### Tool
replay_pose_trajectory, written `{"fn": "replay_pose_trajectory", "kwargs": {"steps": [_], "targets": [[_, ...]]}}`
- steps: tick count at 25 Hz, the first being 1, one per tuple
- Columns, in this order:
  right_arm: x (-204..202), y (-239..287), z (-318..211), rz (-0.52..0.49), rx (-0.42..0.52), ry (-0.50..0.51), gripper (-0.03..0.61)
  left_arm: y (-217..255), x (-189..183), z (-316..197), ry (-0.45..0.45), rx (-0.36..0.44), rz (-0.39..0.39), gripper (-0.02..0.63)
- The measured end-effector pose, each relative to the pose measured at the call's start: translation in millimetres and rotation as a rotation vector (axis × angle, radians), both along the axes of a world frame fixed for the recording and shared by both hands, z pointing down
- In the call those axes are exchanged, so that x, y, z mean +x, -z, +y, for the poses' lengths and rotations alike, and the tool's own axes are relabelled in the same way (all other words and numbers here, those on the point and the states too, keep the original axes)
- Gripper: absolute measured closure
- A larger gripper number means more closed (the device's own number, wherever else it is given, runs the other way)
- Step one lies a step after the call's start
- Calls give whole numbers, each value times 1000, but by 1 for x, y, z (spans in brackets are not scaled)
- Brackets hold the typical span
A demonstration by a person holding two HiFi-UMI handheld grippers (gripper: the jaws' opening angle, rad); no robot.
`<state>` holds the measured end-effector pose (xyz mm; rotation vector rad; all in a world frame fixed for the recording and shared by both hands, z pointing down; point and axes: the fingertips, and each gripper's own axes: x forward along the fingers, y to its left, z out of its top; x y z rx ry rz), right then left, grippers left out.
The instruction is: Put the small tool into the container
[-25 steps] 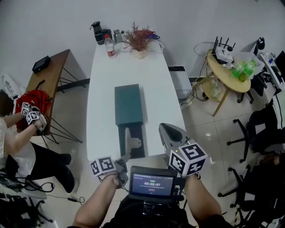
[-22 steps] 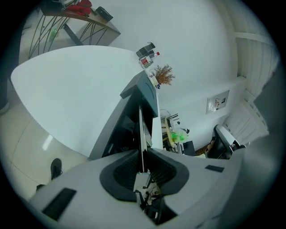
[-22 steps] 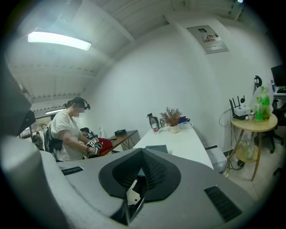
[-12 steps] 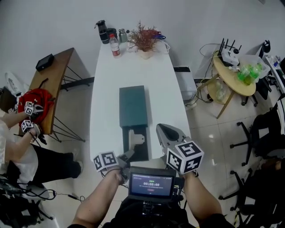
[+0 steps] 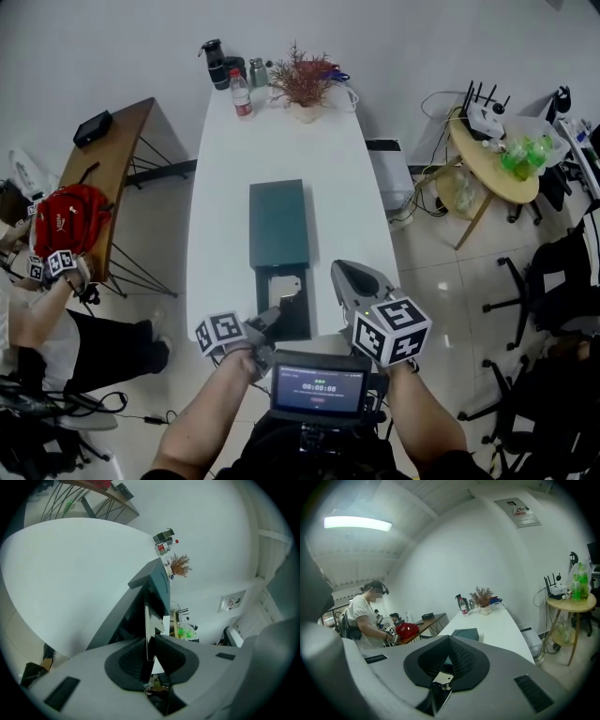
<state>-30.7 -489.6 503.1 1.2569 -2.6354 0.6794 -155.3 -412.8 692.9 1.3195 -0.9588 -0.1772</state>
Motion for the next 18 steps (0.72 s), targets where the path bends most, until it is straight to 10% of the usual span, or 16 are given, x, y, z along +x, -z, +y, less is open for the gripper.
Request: {"fn": "replay_pose_trajectory", "kwargs": {"steps": [18], "targets": [[18, 0, 14, 4, -2, -18, 569, -16, -2, -6, 145, -101, -96, 486]]}}
